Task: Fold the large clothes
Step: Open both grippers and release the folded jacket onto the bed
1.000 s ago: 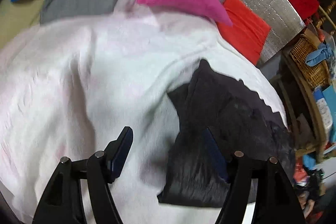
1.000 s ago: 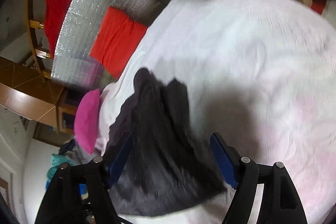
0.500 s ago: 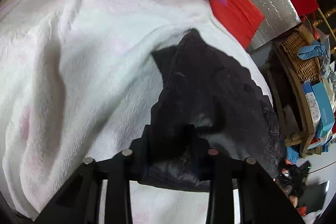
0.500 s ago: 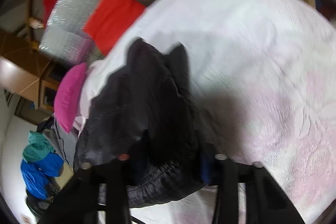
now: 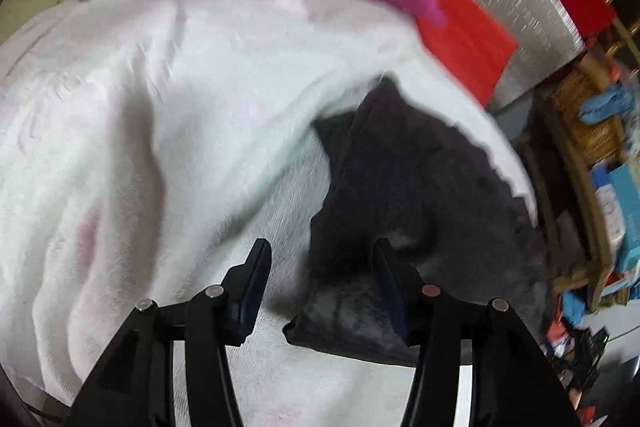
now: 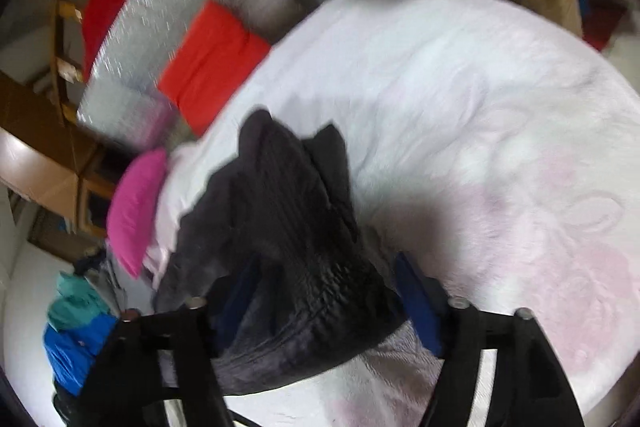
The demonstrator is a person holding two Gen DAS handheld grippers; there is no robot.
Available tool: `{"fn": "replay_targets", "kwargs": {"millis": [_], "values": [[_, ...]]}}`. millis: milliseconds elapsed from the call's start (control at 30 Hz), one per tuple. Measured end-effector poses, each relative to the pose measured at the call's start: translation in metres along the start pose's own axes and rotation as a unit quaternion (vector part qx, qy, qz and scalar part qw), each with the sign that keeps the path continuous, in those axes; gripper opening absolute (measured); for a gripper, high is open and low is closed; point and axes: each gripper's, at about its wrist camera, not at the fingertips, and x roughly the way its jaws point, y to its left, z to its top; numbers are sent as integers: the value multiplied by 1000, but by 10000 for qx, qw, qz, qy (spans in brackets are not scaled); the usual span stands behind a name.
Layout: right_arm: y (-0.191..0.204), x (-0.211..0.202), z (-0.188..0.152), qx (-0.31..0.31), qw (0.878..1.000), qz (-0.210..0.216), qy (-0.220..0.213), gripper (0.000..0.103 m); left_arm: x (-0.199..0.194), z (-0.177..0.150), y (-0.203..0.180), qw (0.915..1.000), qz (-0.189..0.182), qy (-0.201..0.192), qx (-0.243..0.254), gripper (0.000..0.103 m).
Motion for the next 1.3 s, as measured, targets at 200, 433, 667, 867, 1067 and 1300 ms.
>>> {"fn": "replay_targets", "kwargs": {"millis": [200,433,667,867,1067,1300], "values": [[-6,-20,-30,283,9973,671,127,78,-33,-37,-17,9974,-554,-268,372,71],[-9,41,-48,916,9896,709,852,78,15,-51,-29,9960,-600,661,-21,74],[-2,57,-45,1287,9888,752,58,43,36,-34,-14,9935,-690,415,-804,68],[46,38,-49,-115,9972,389,-625,37,42,-30,-15,9971,-444,329,-523,58],[19,51,-52,421,9990,171,-14,39,35,-34,-30,9992,-91,341,-178,59],[55,5,-74,-935,9934,-518,-414,72,-25,-50,-67,9851,1212,-657,1025,66]]}}
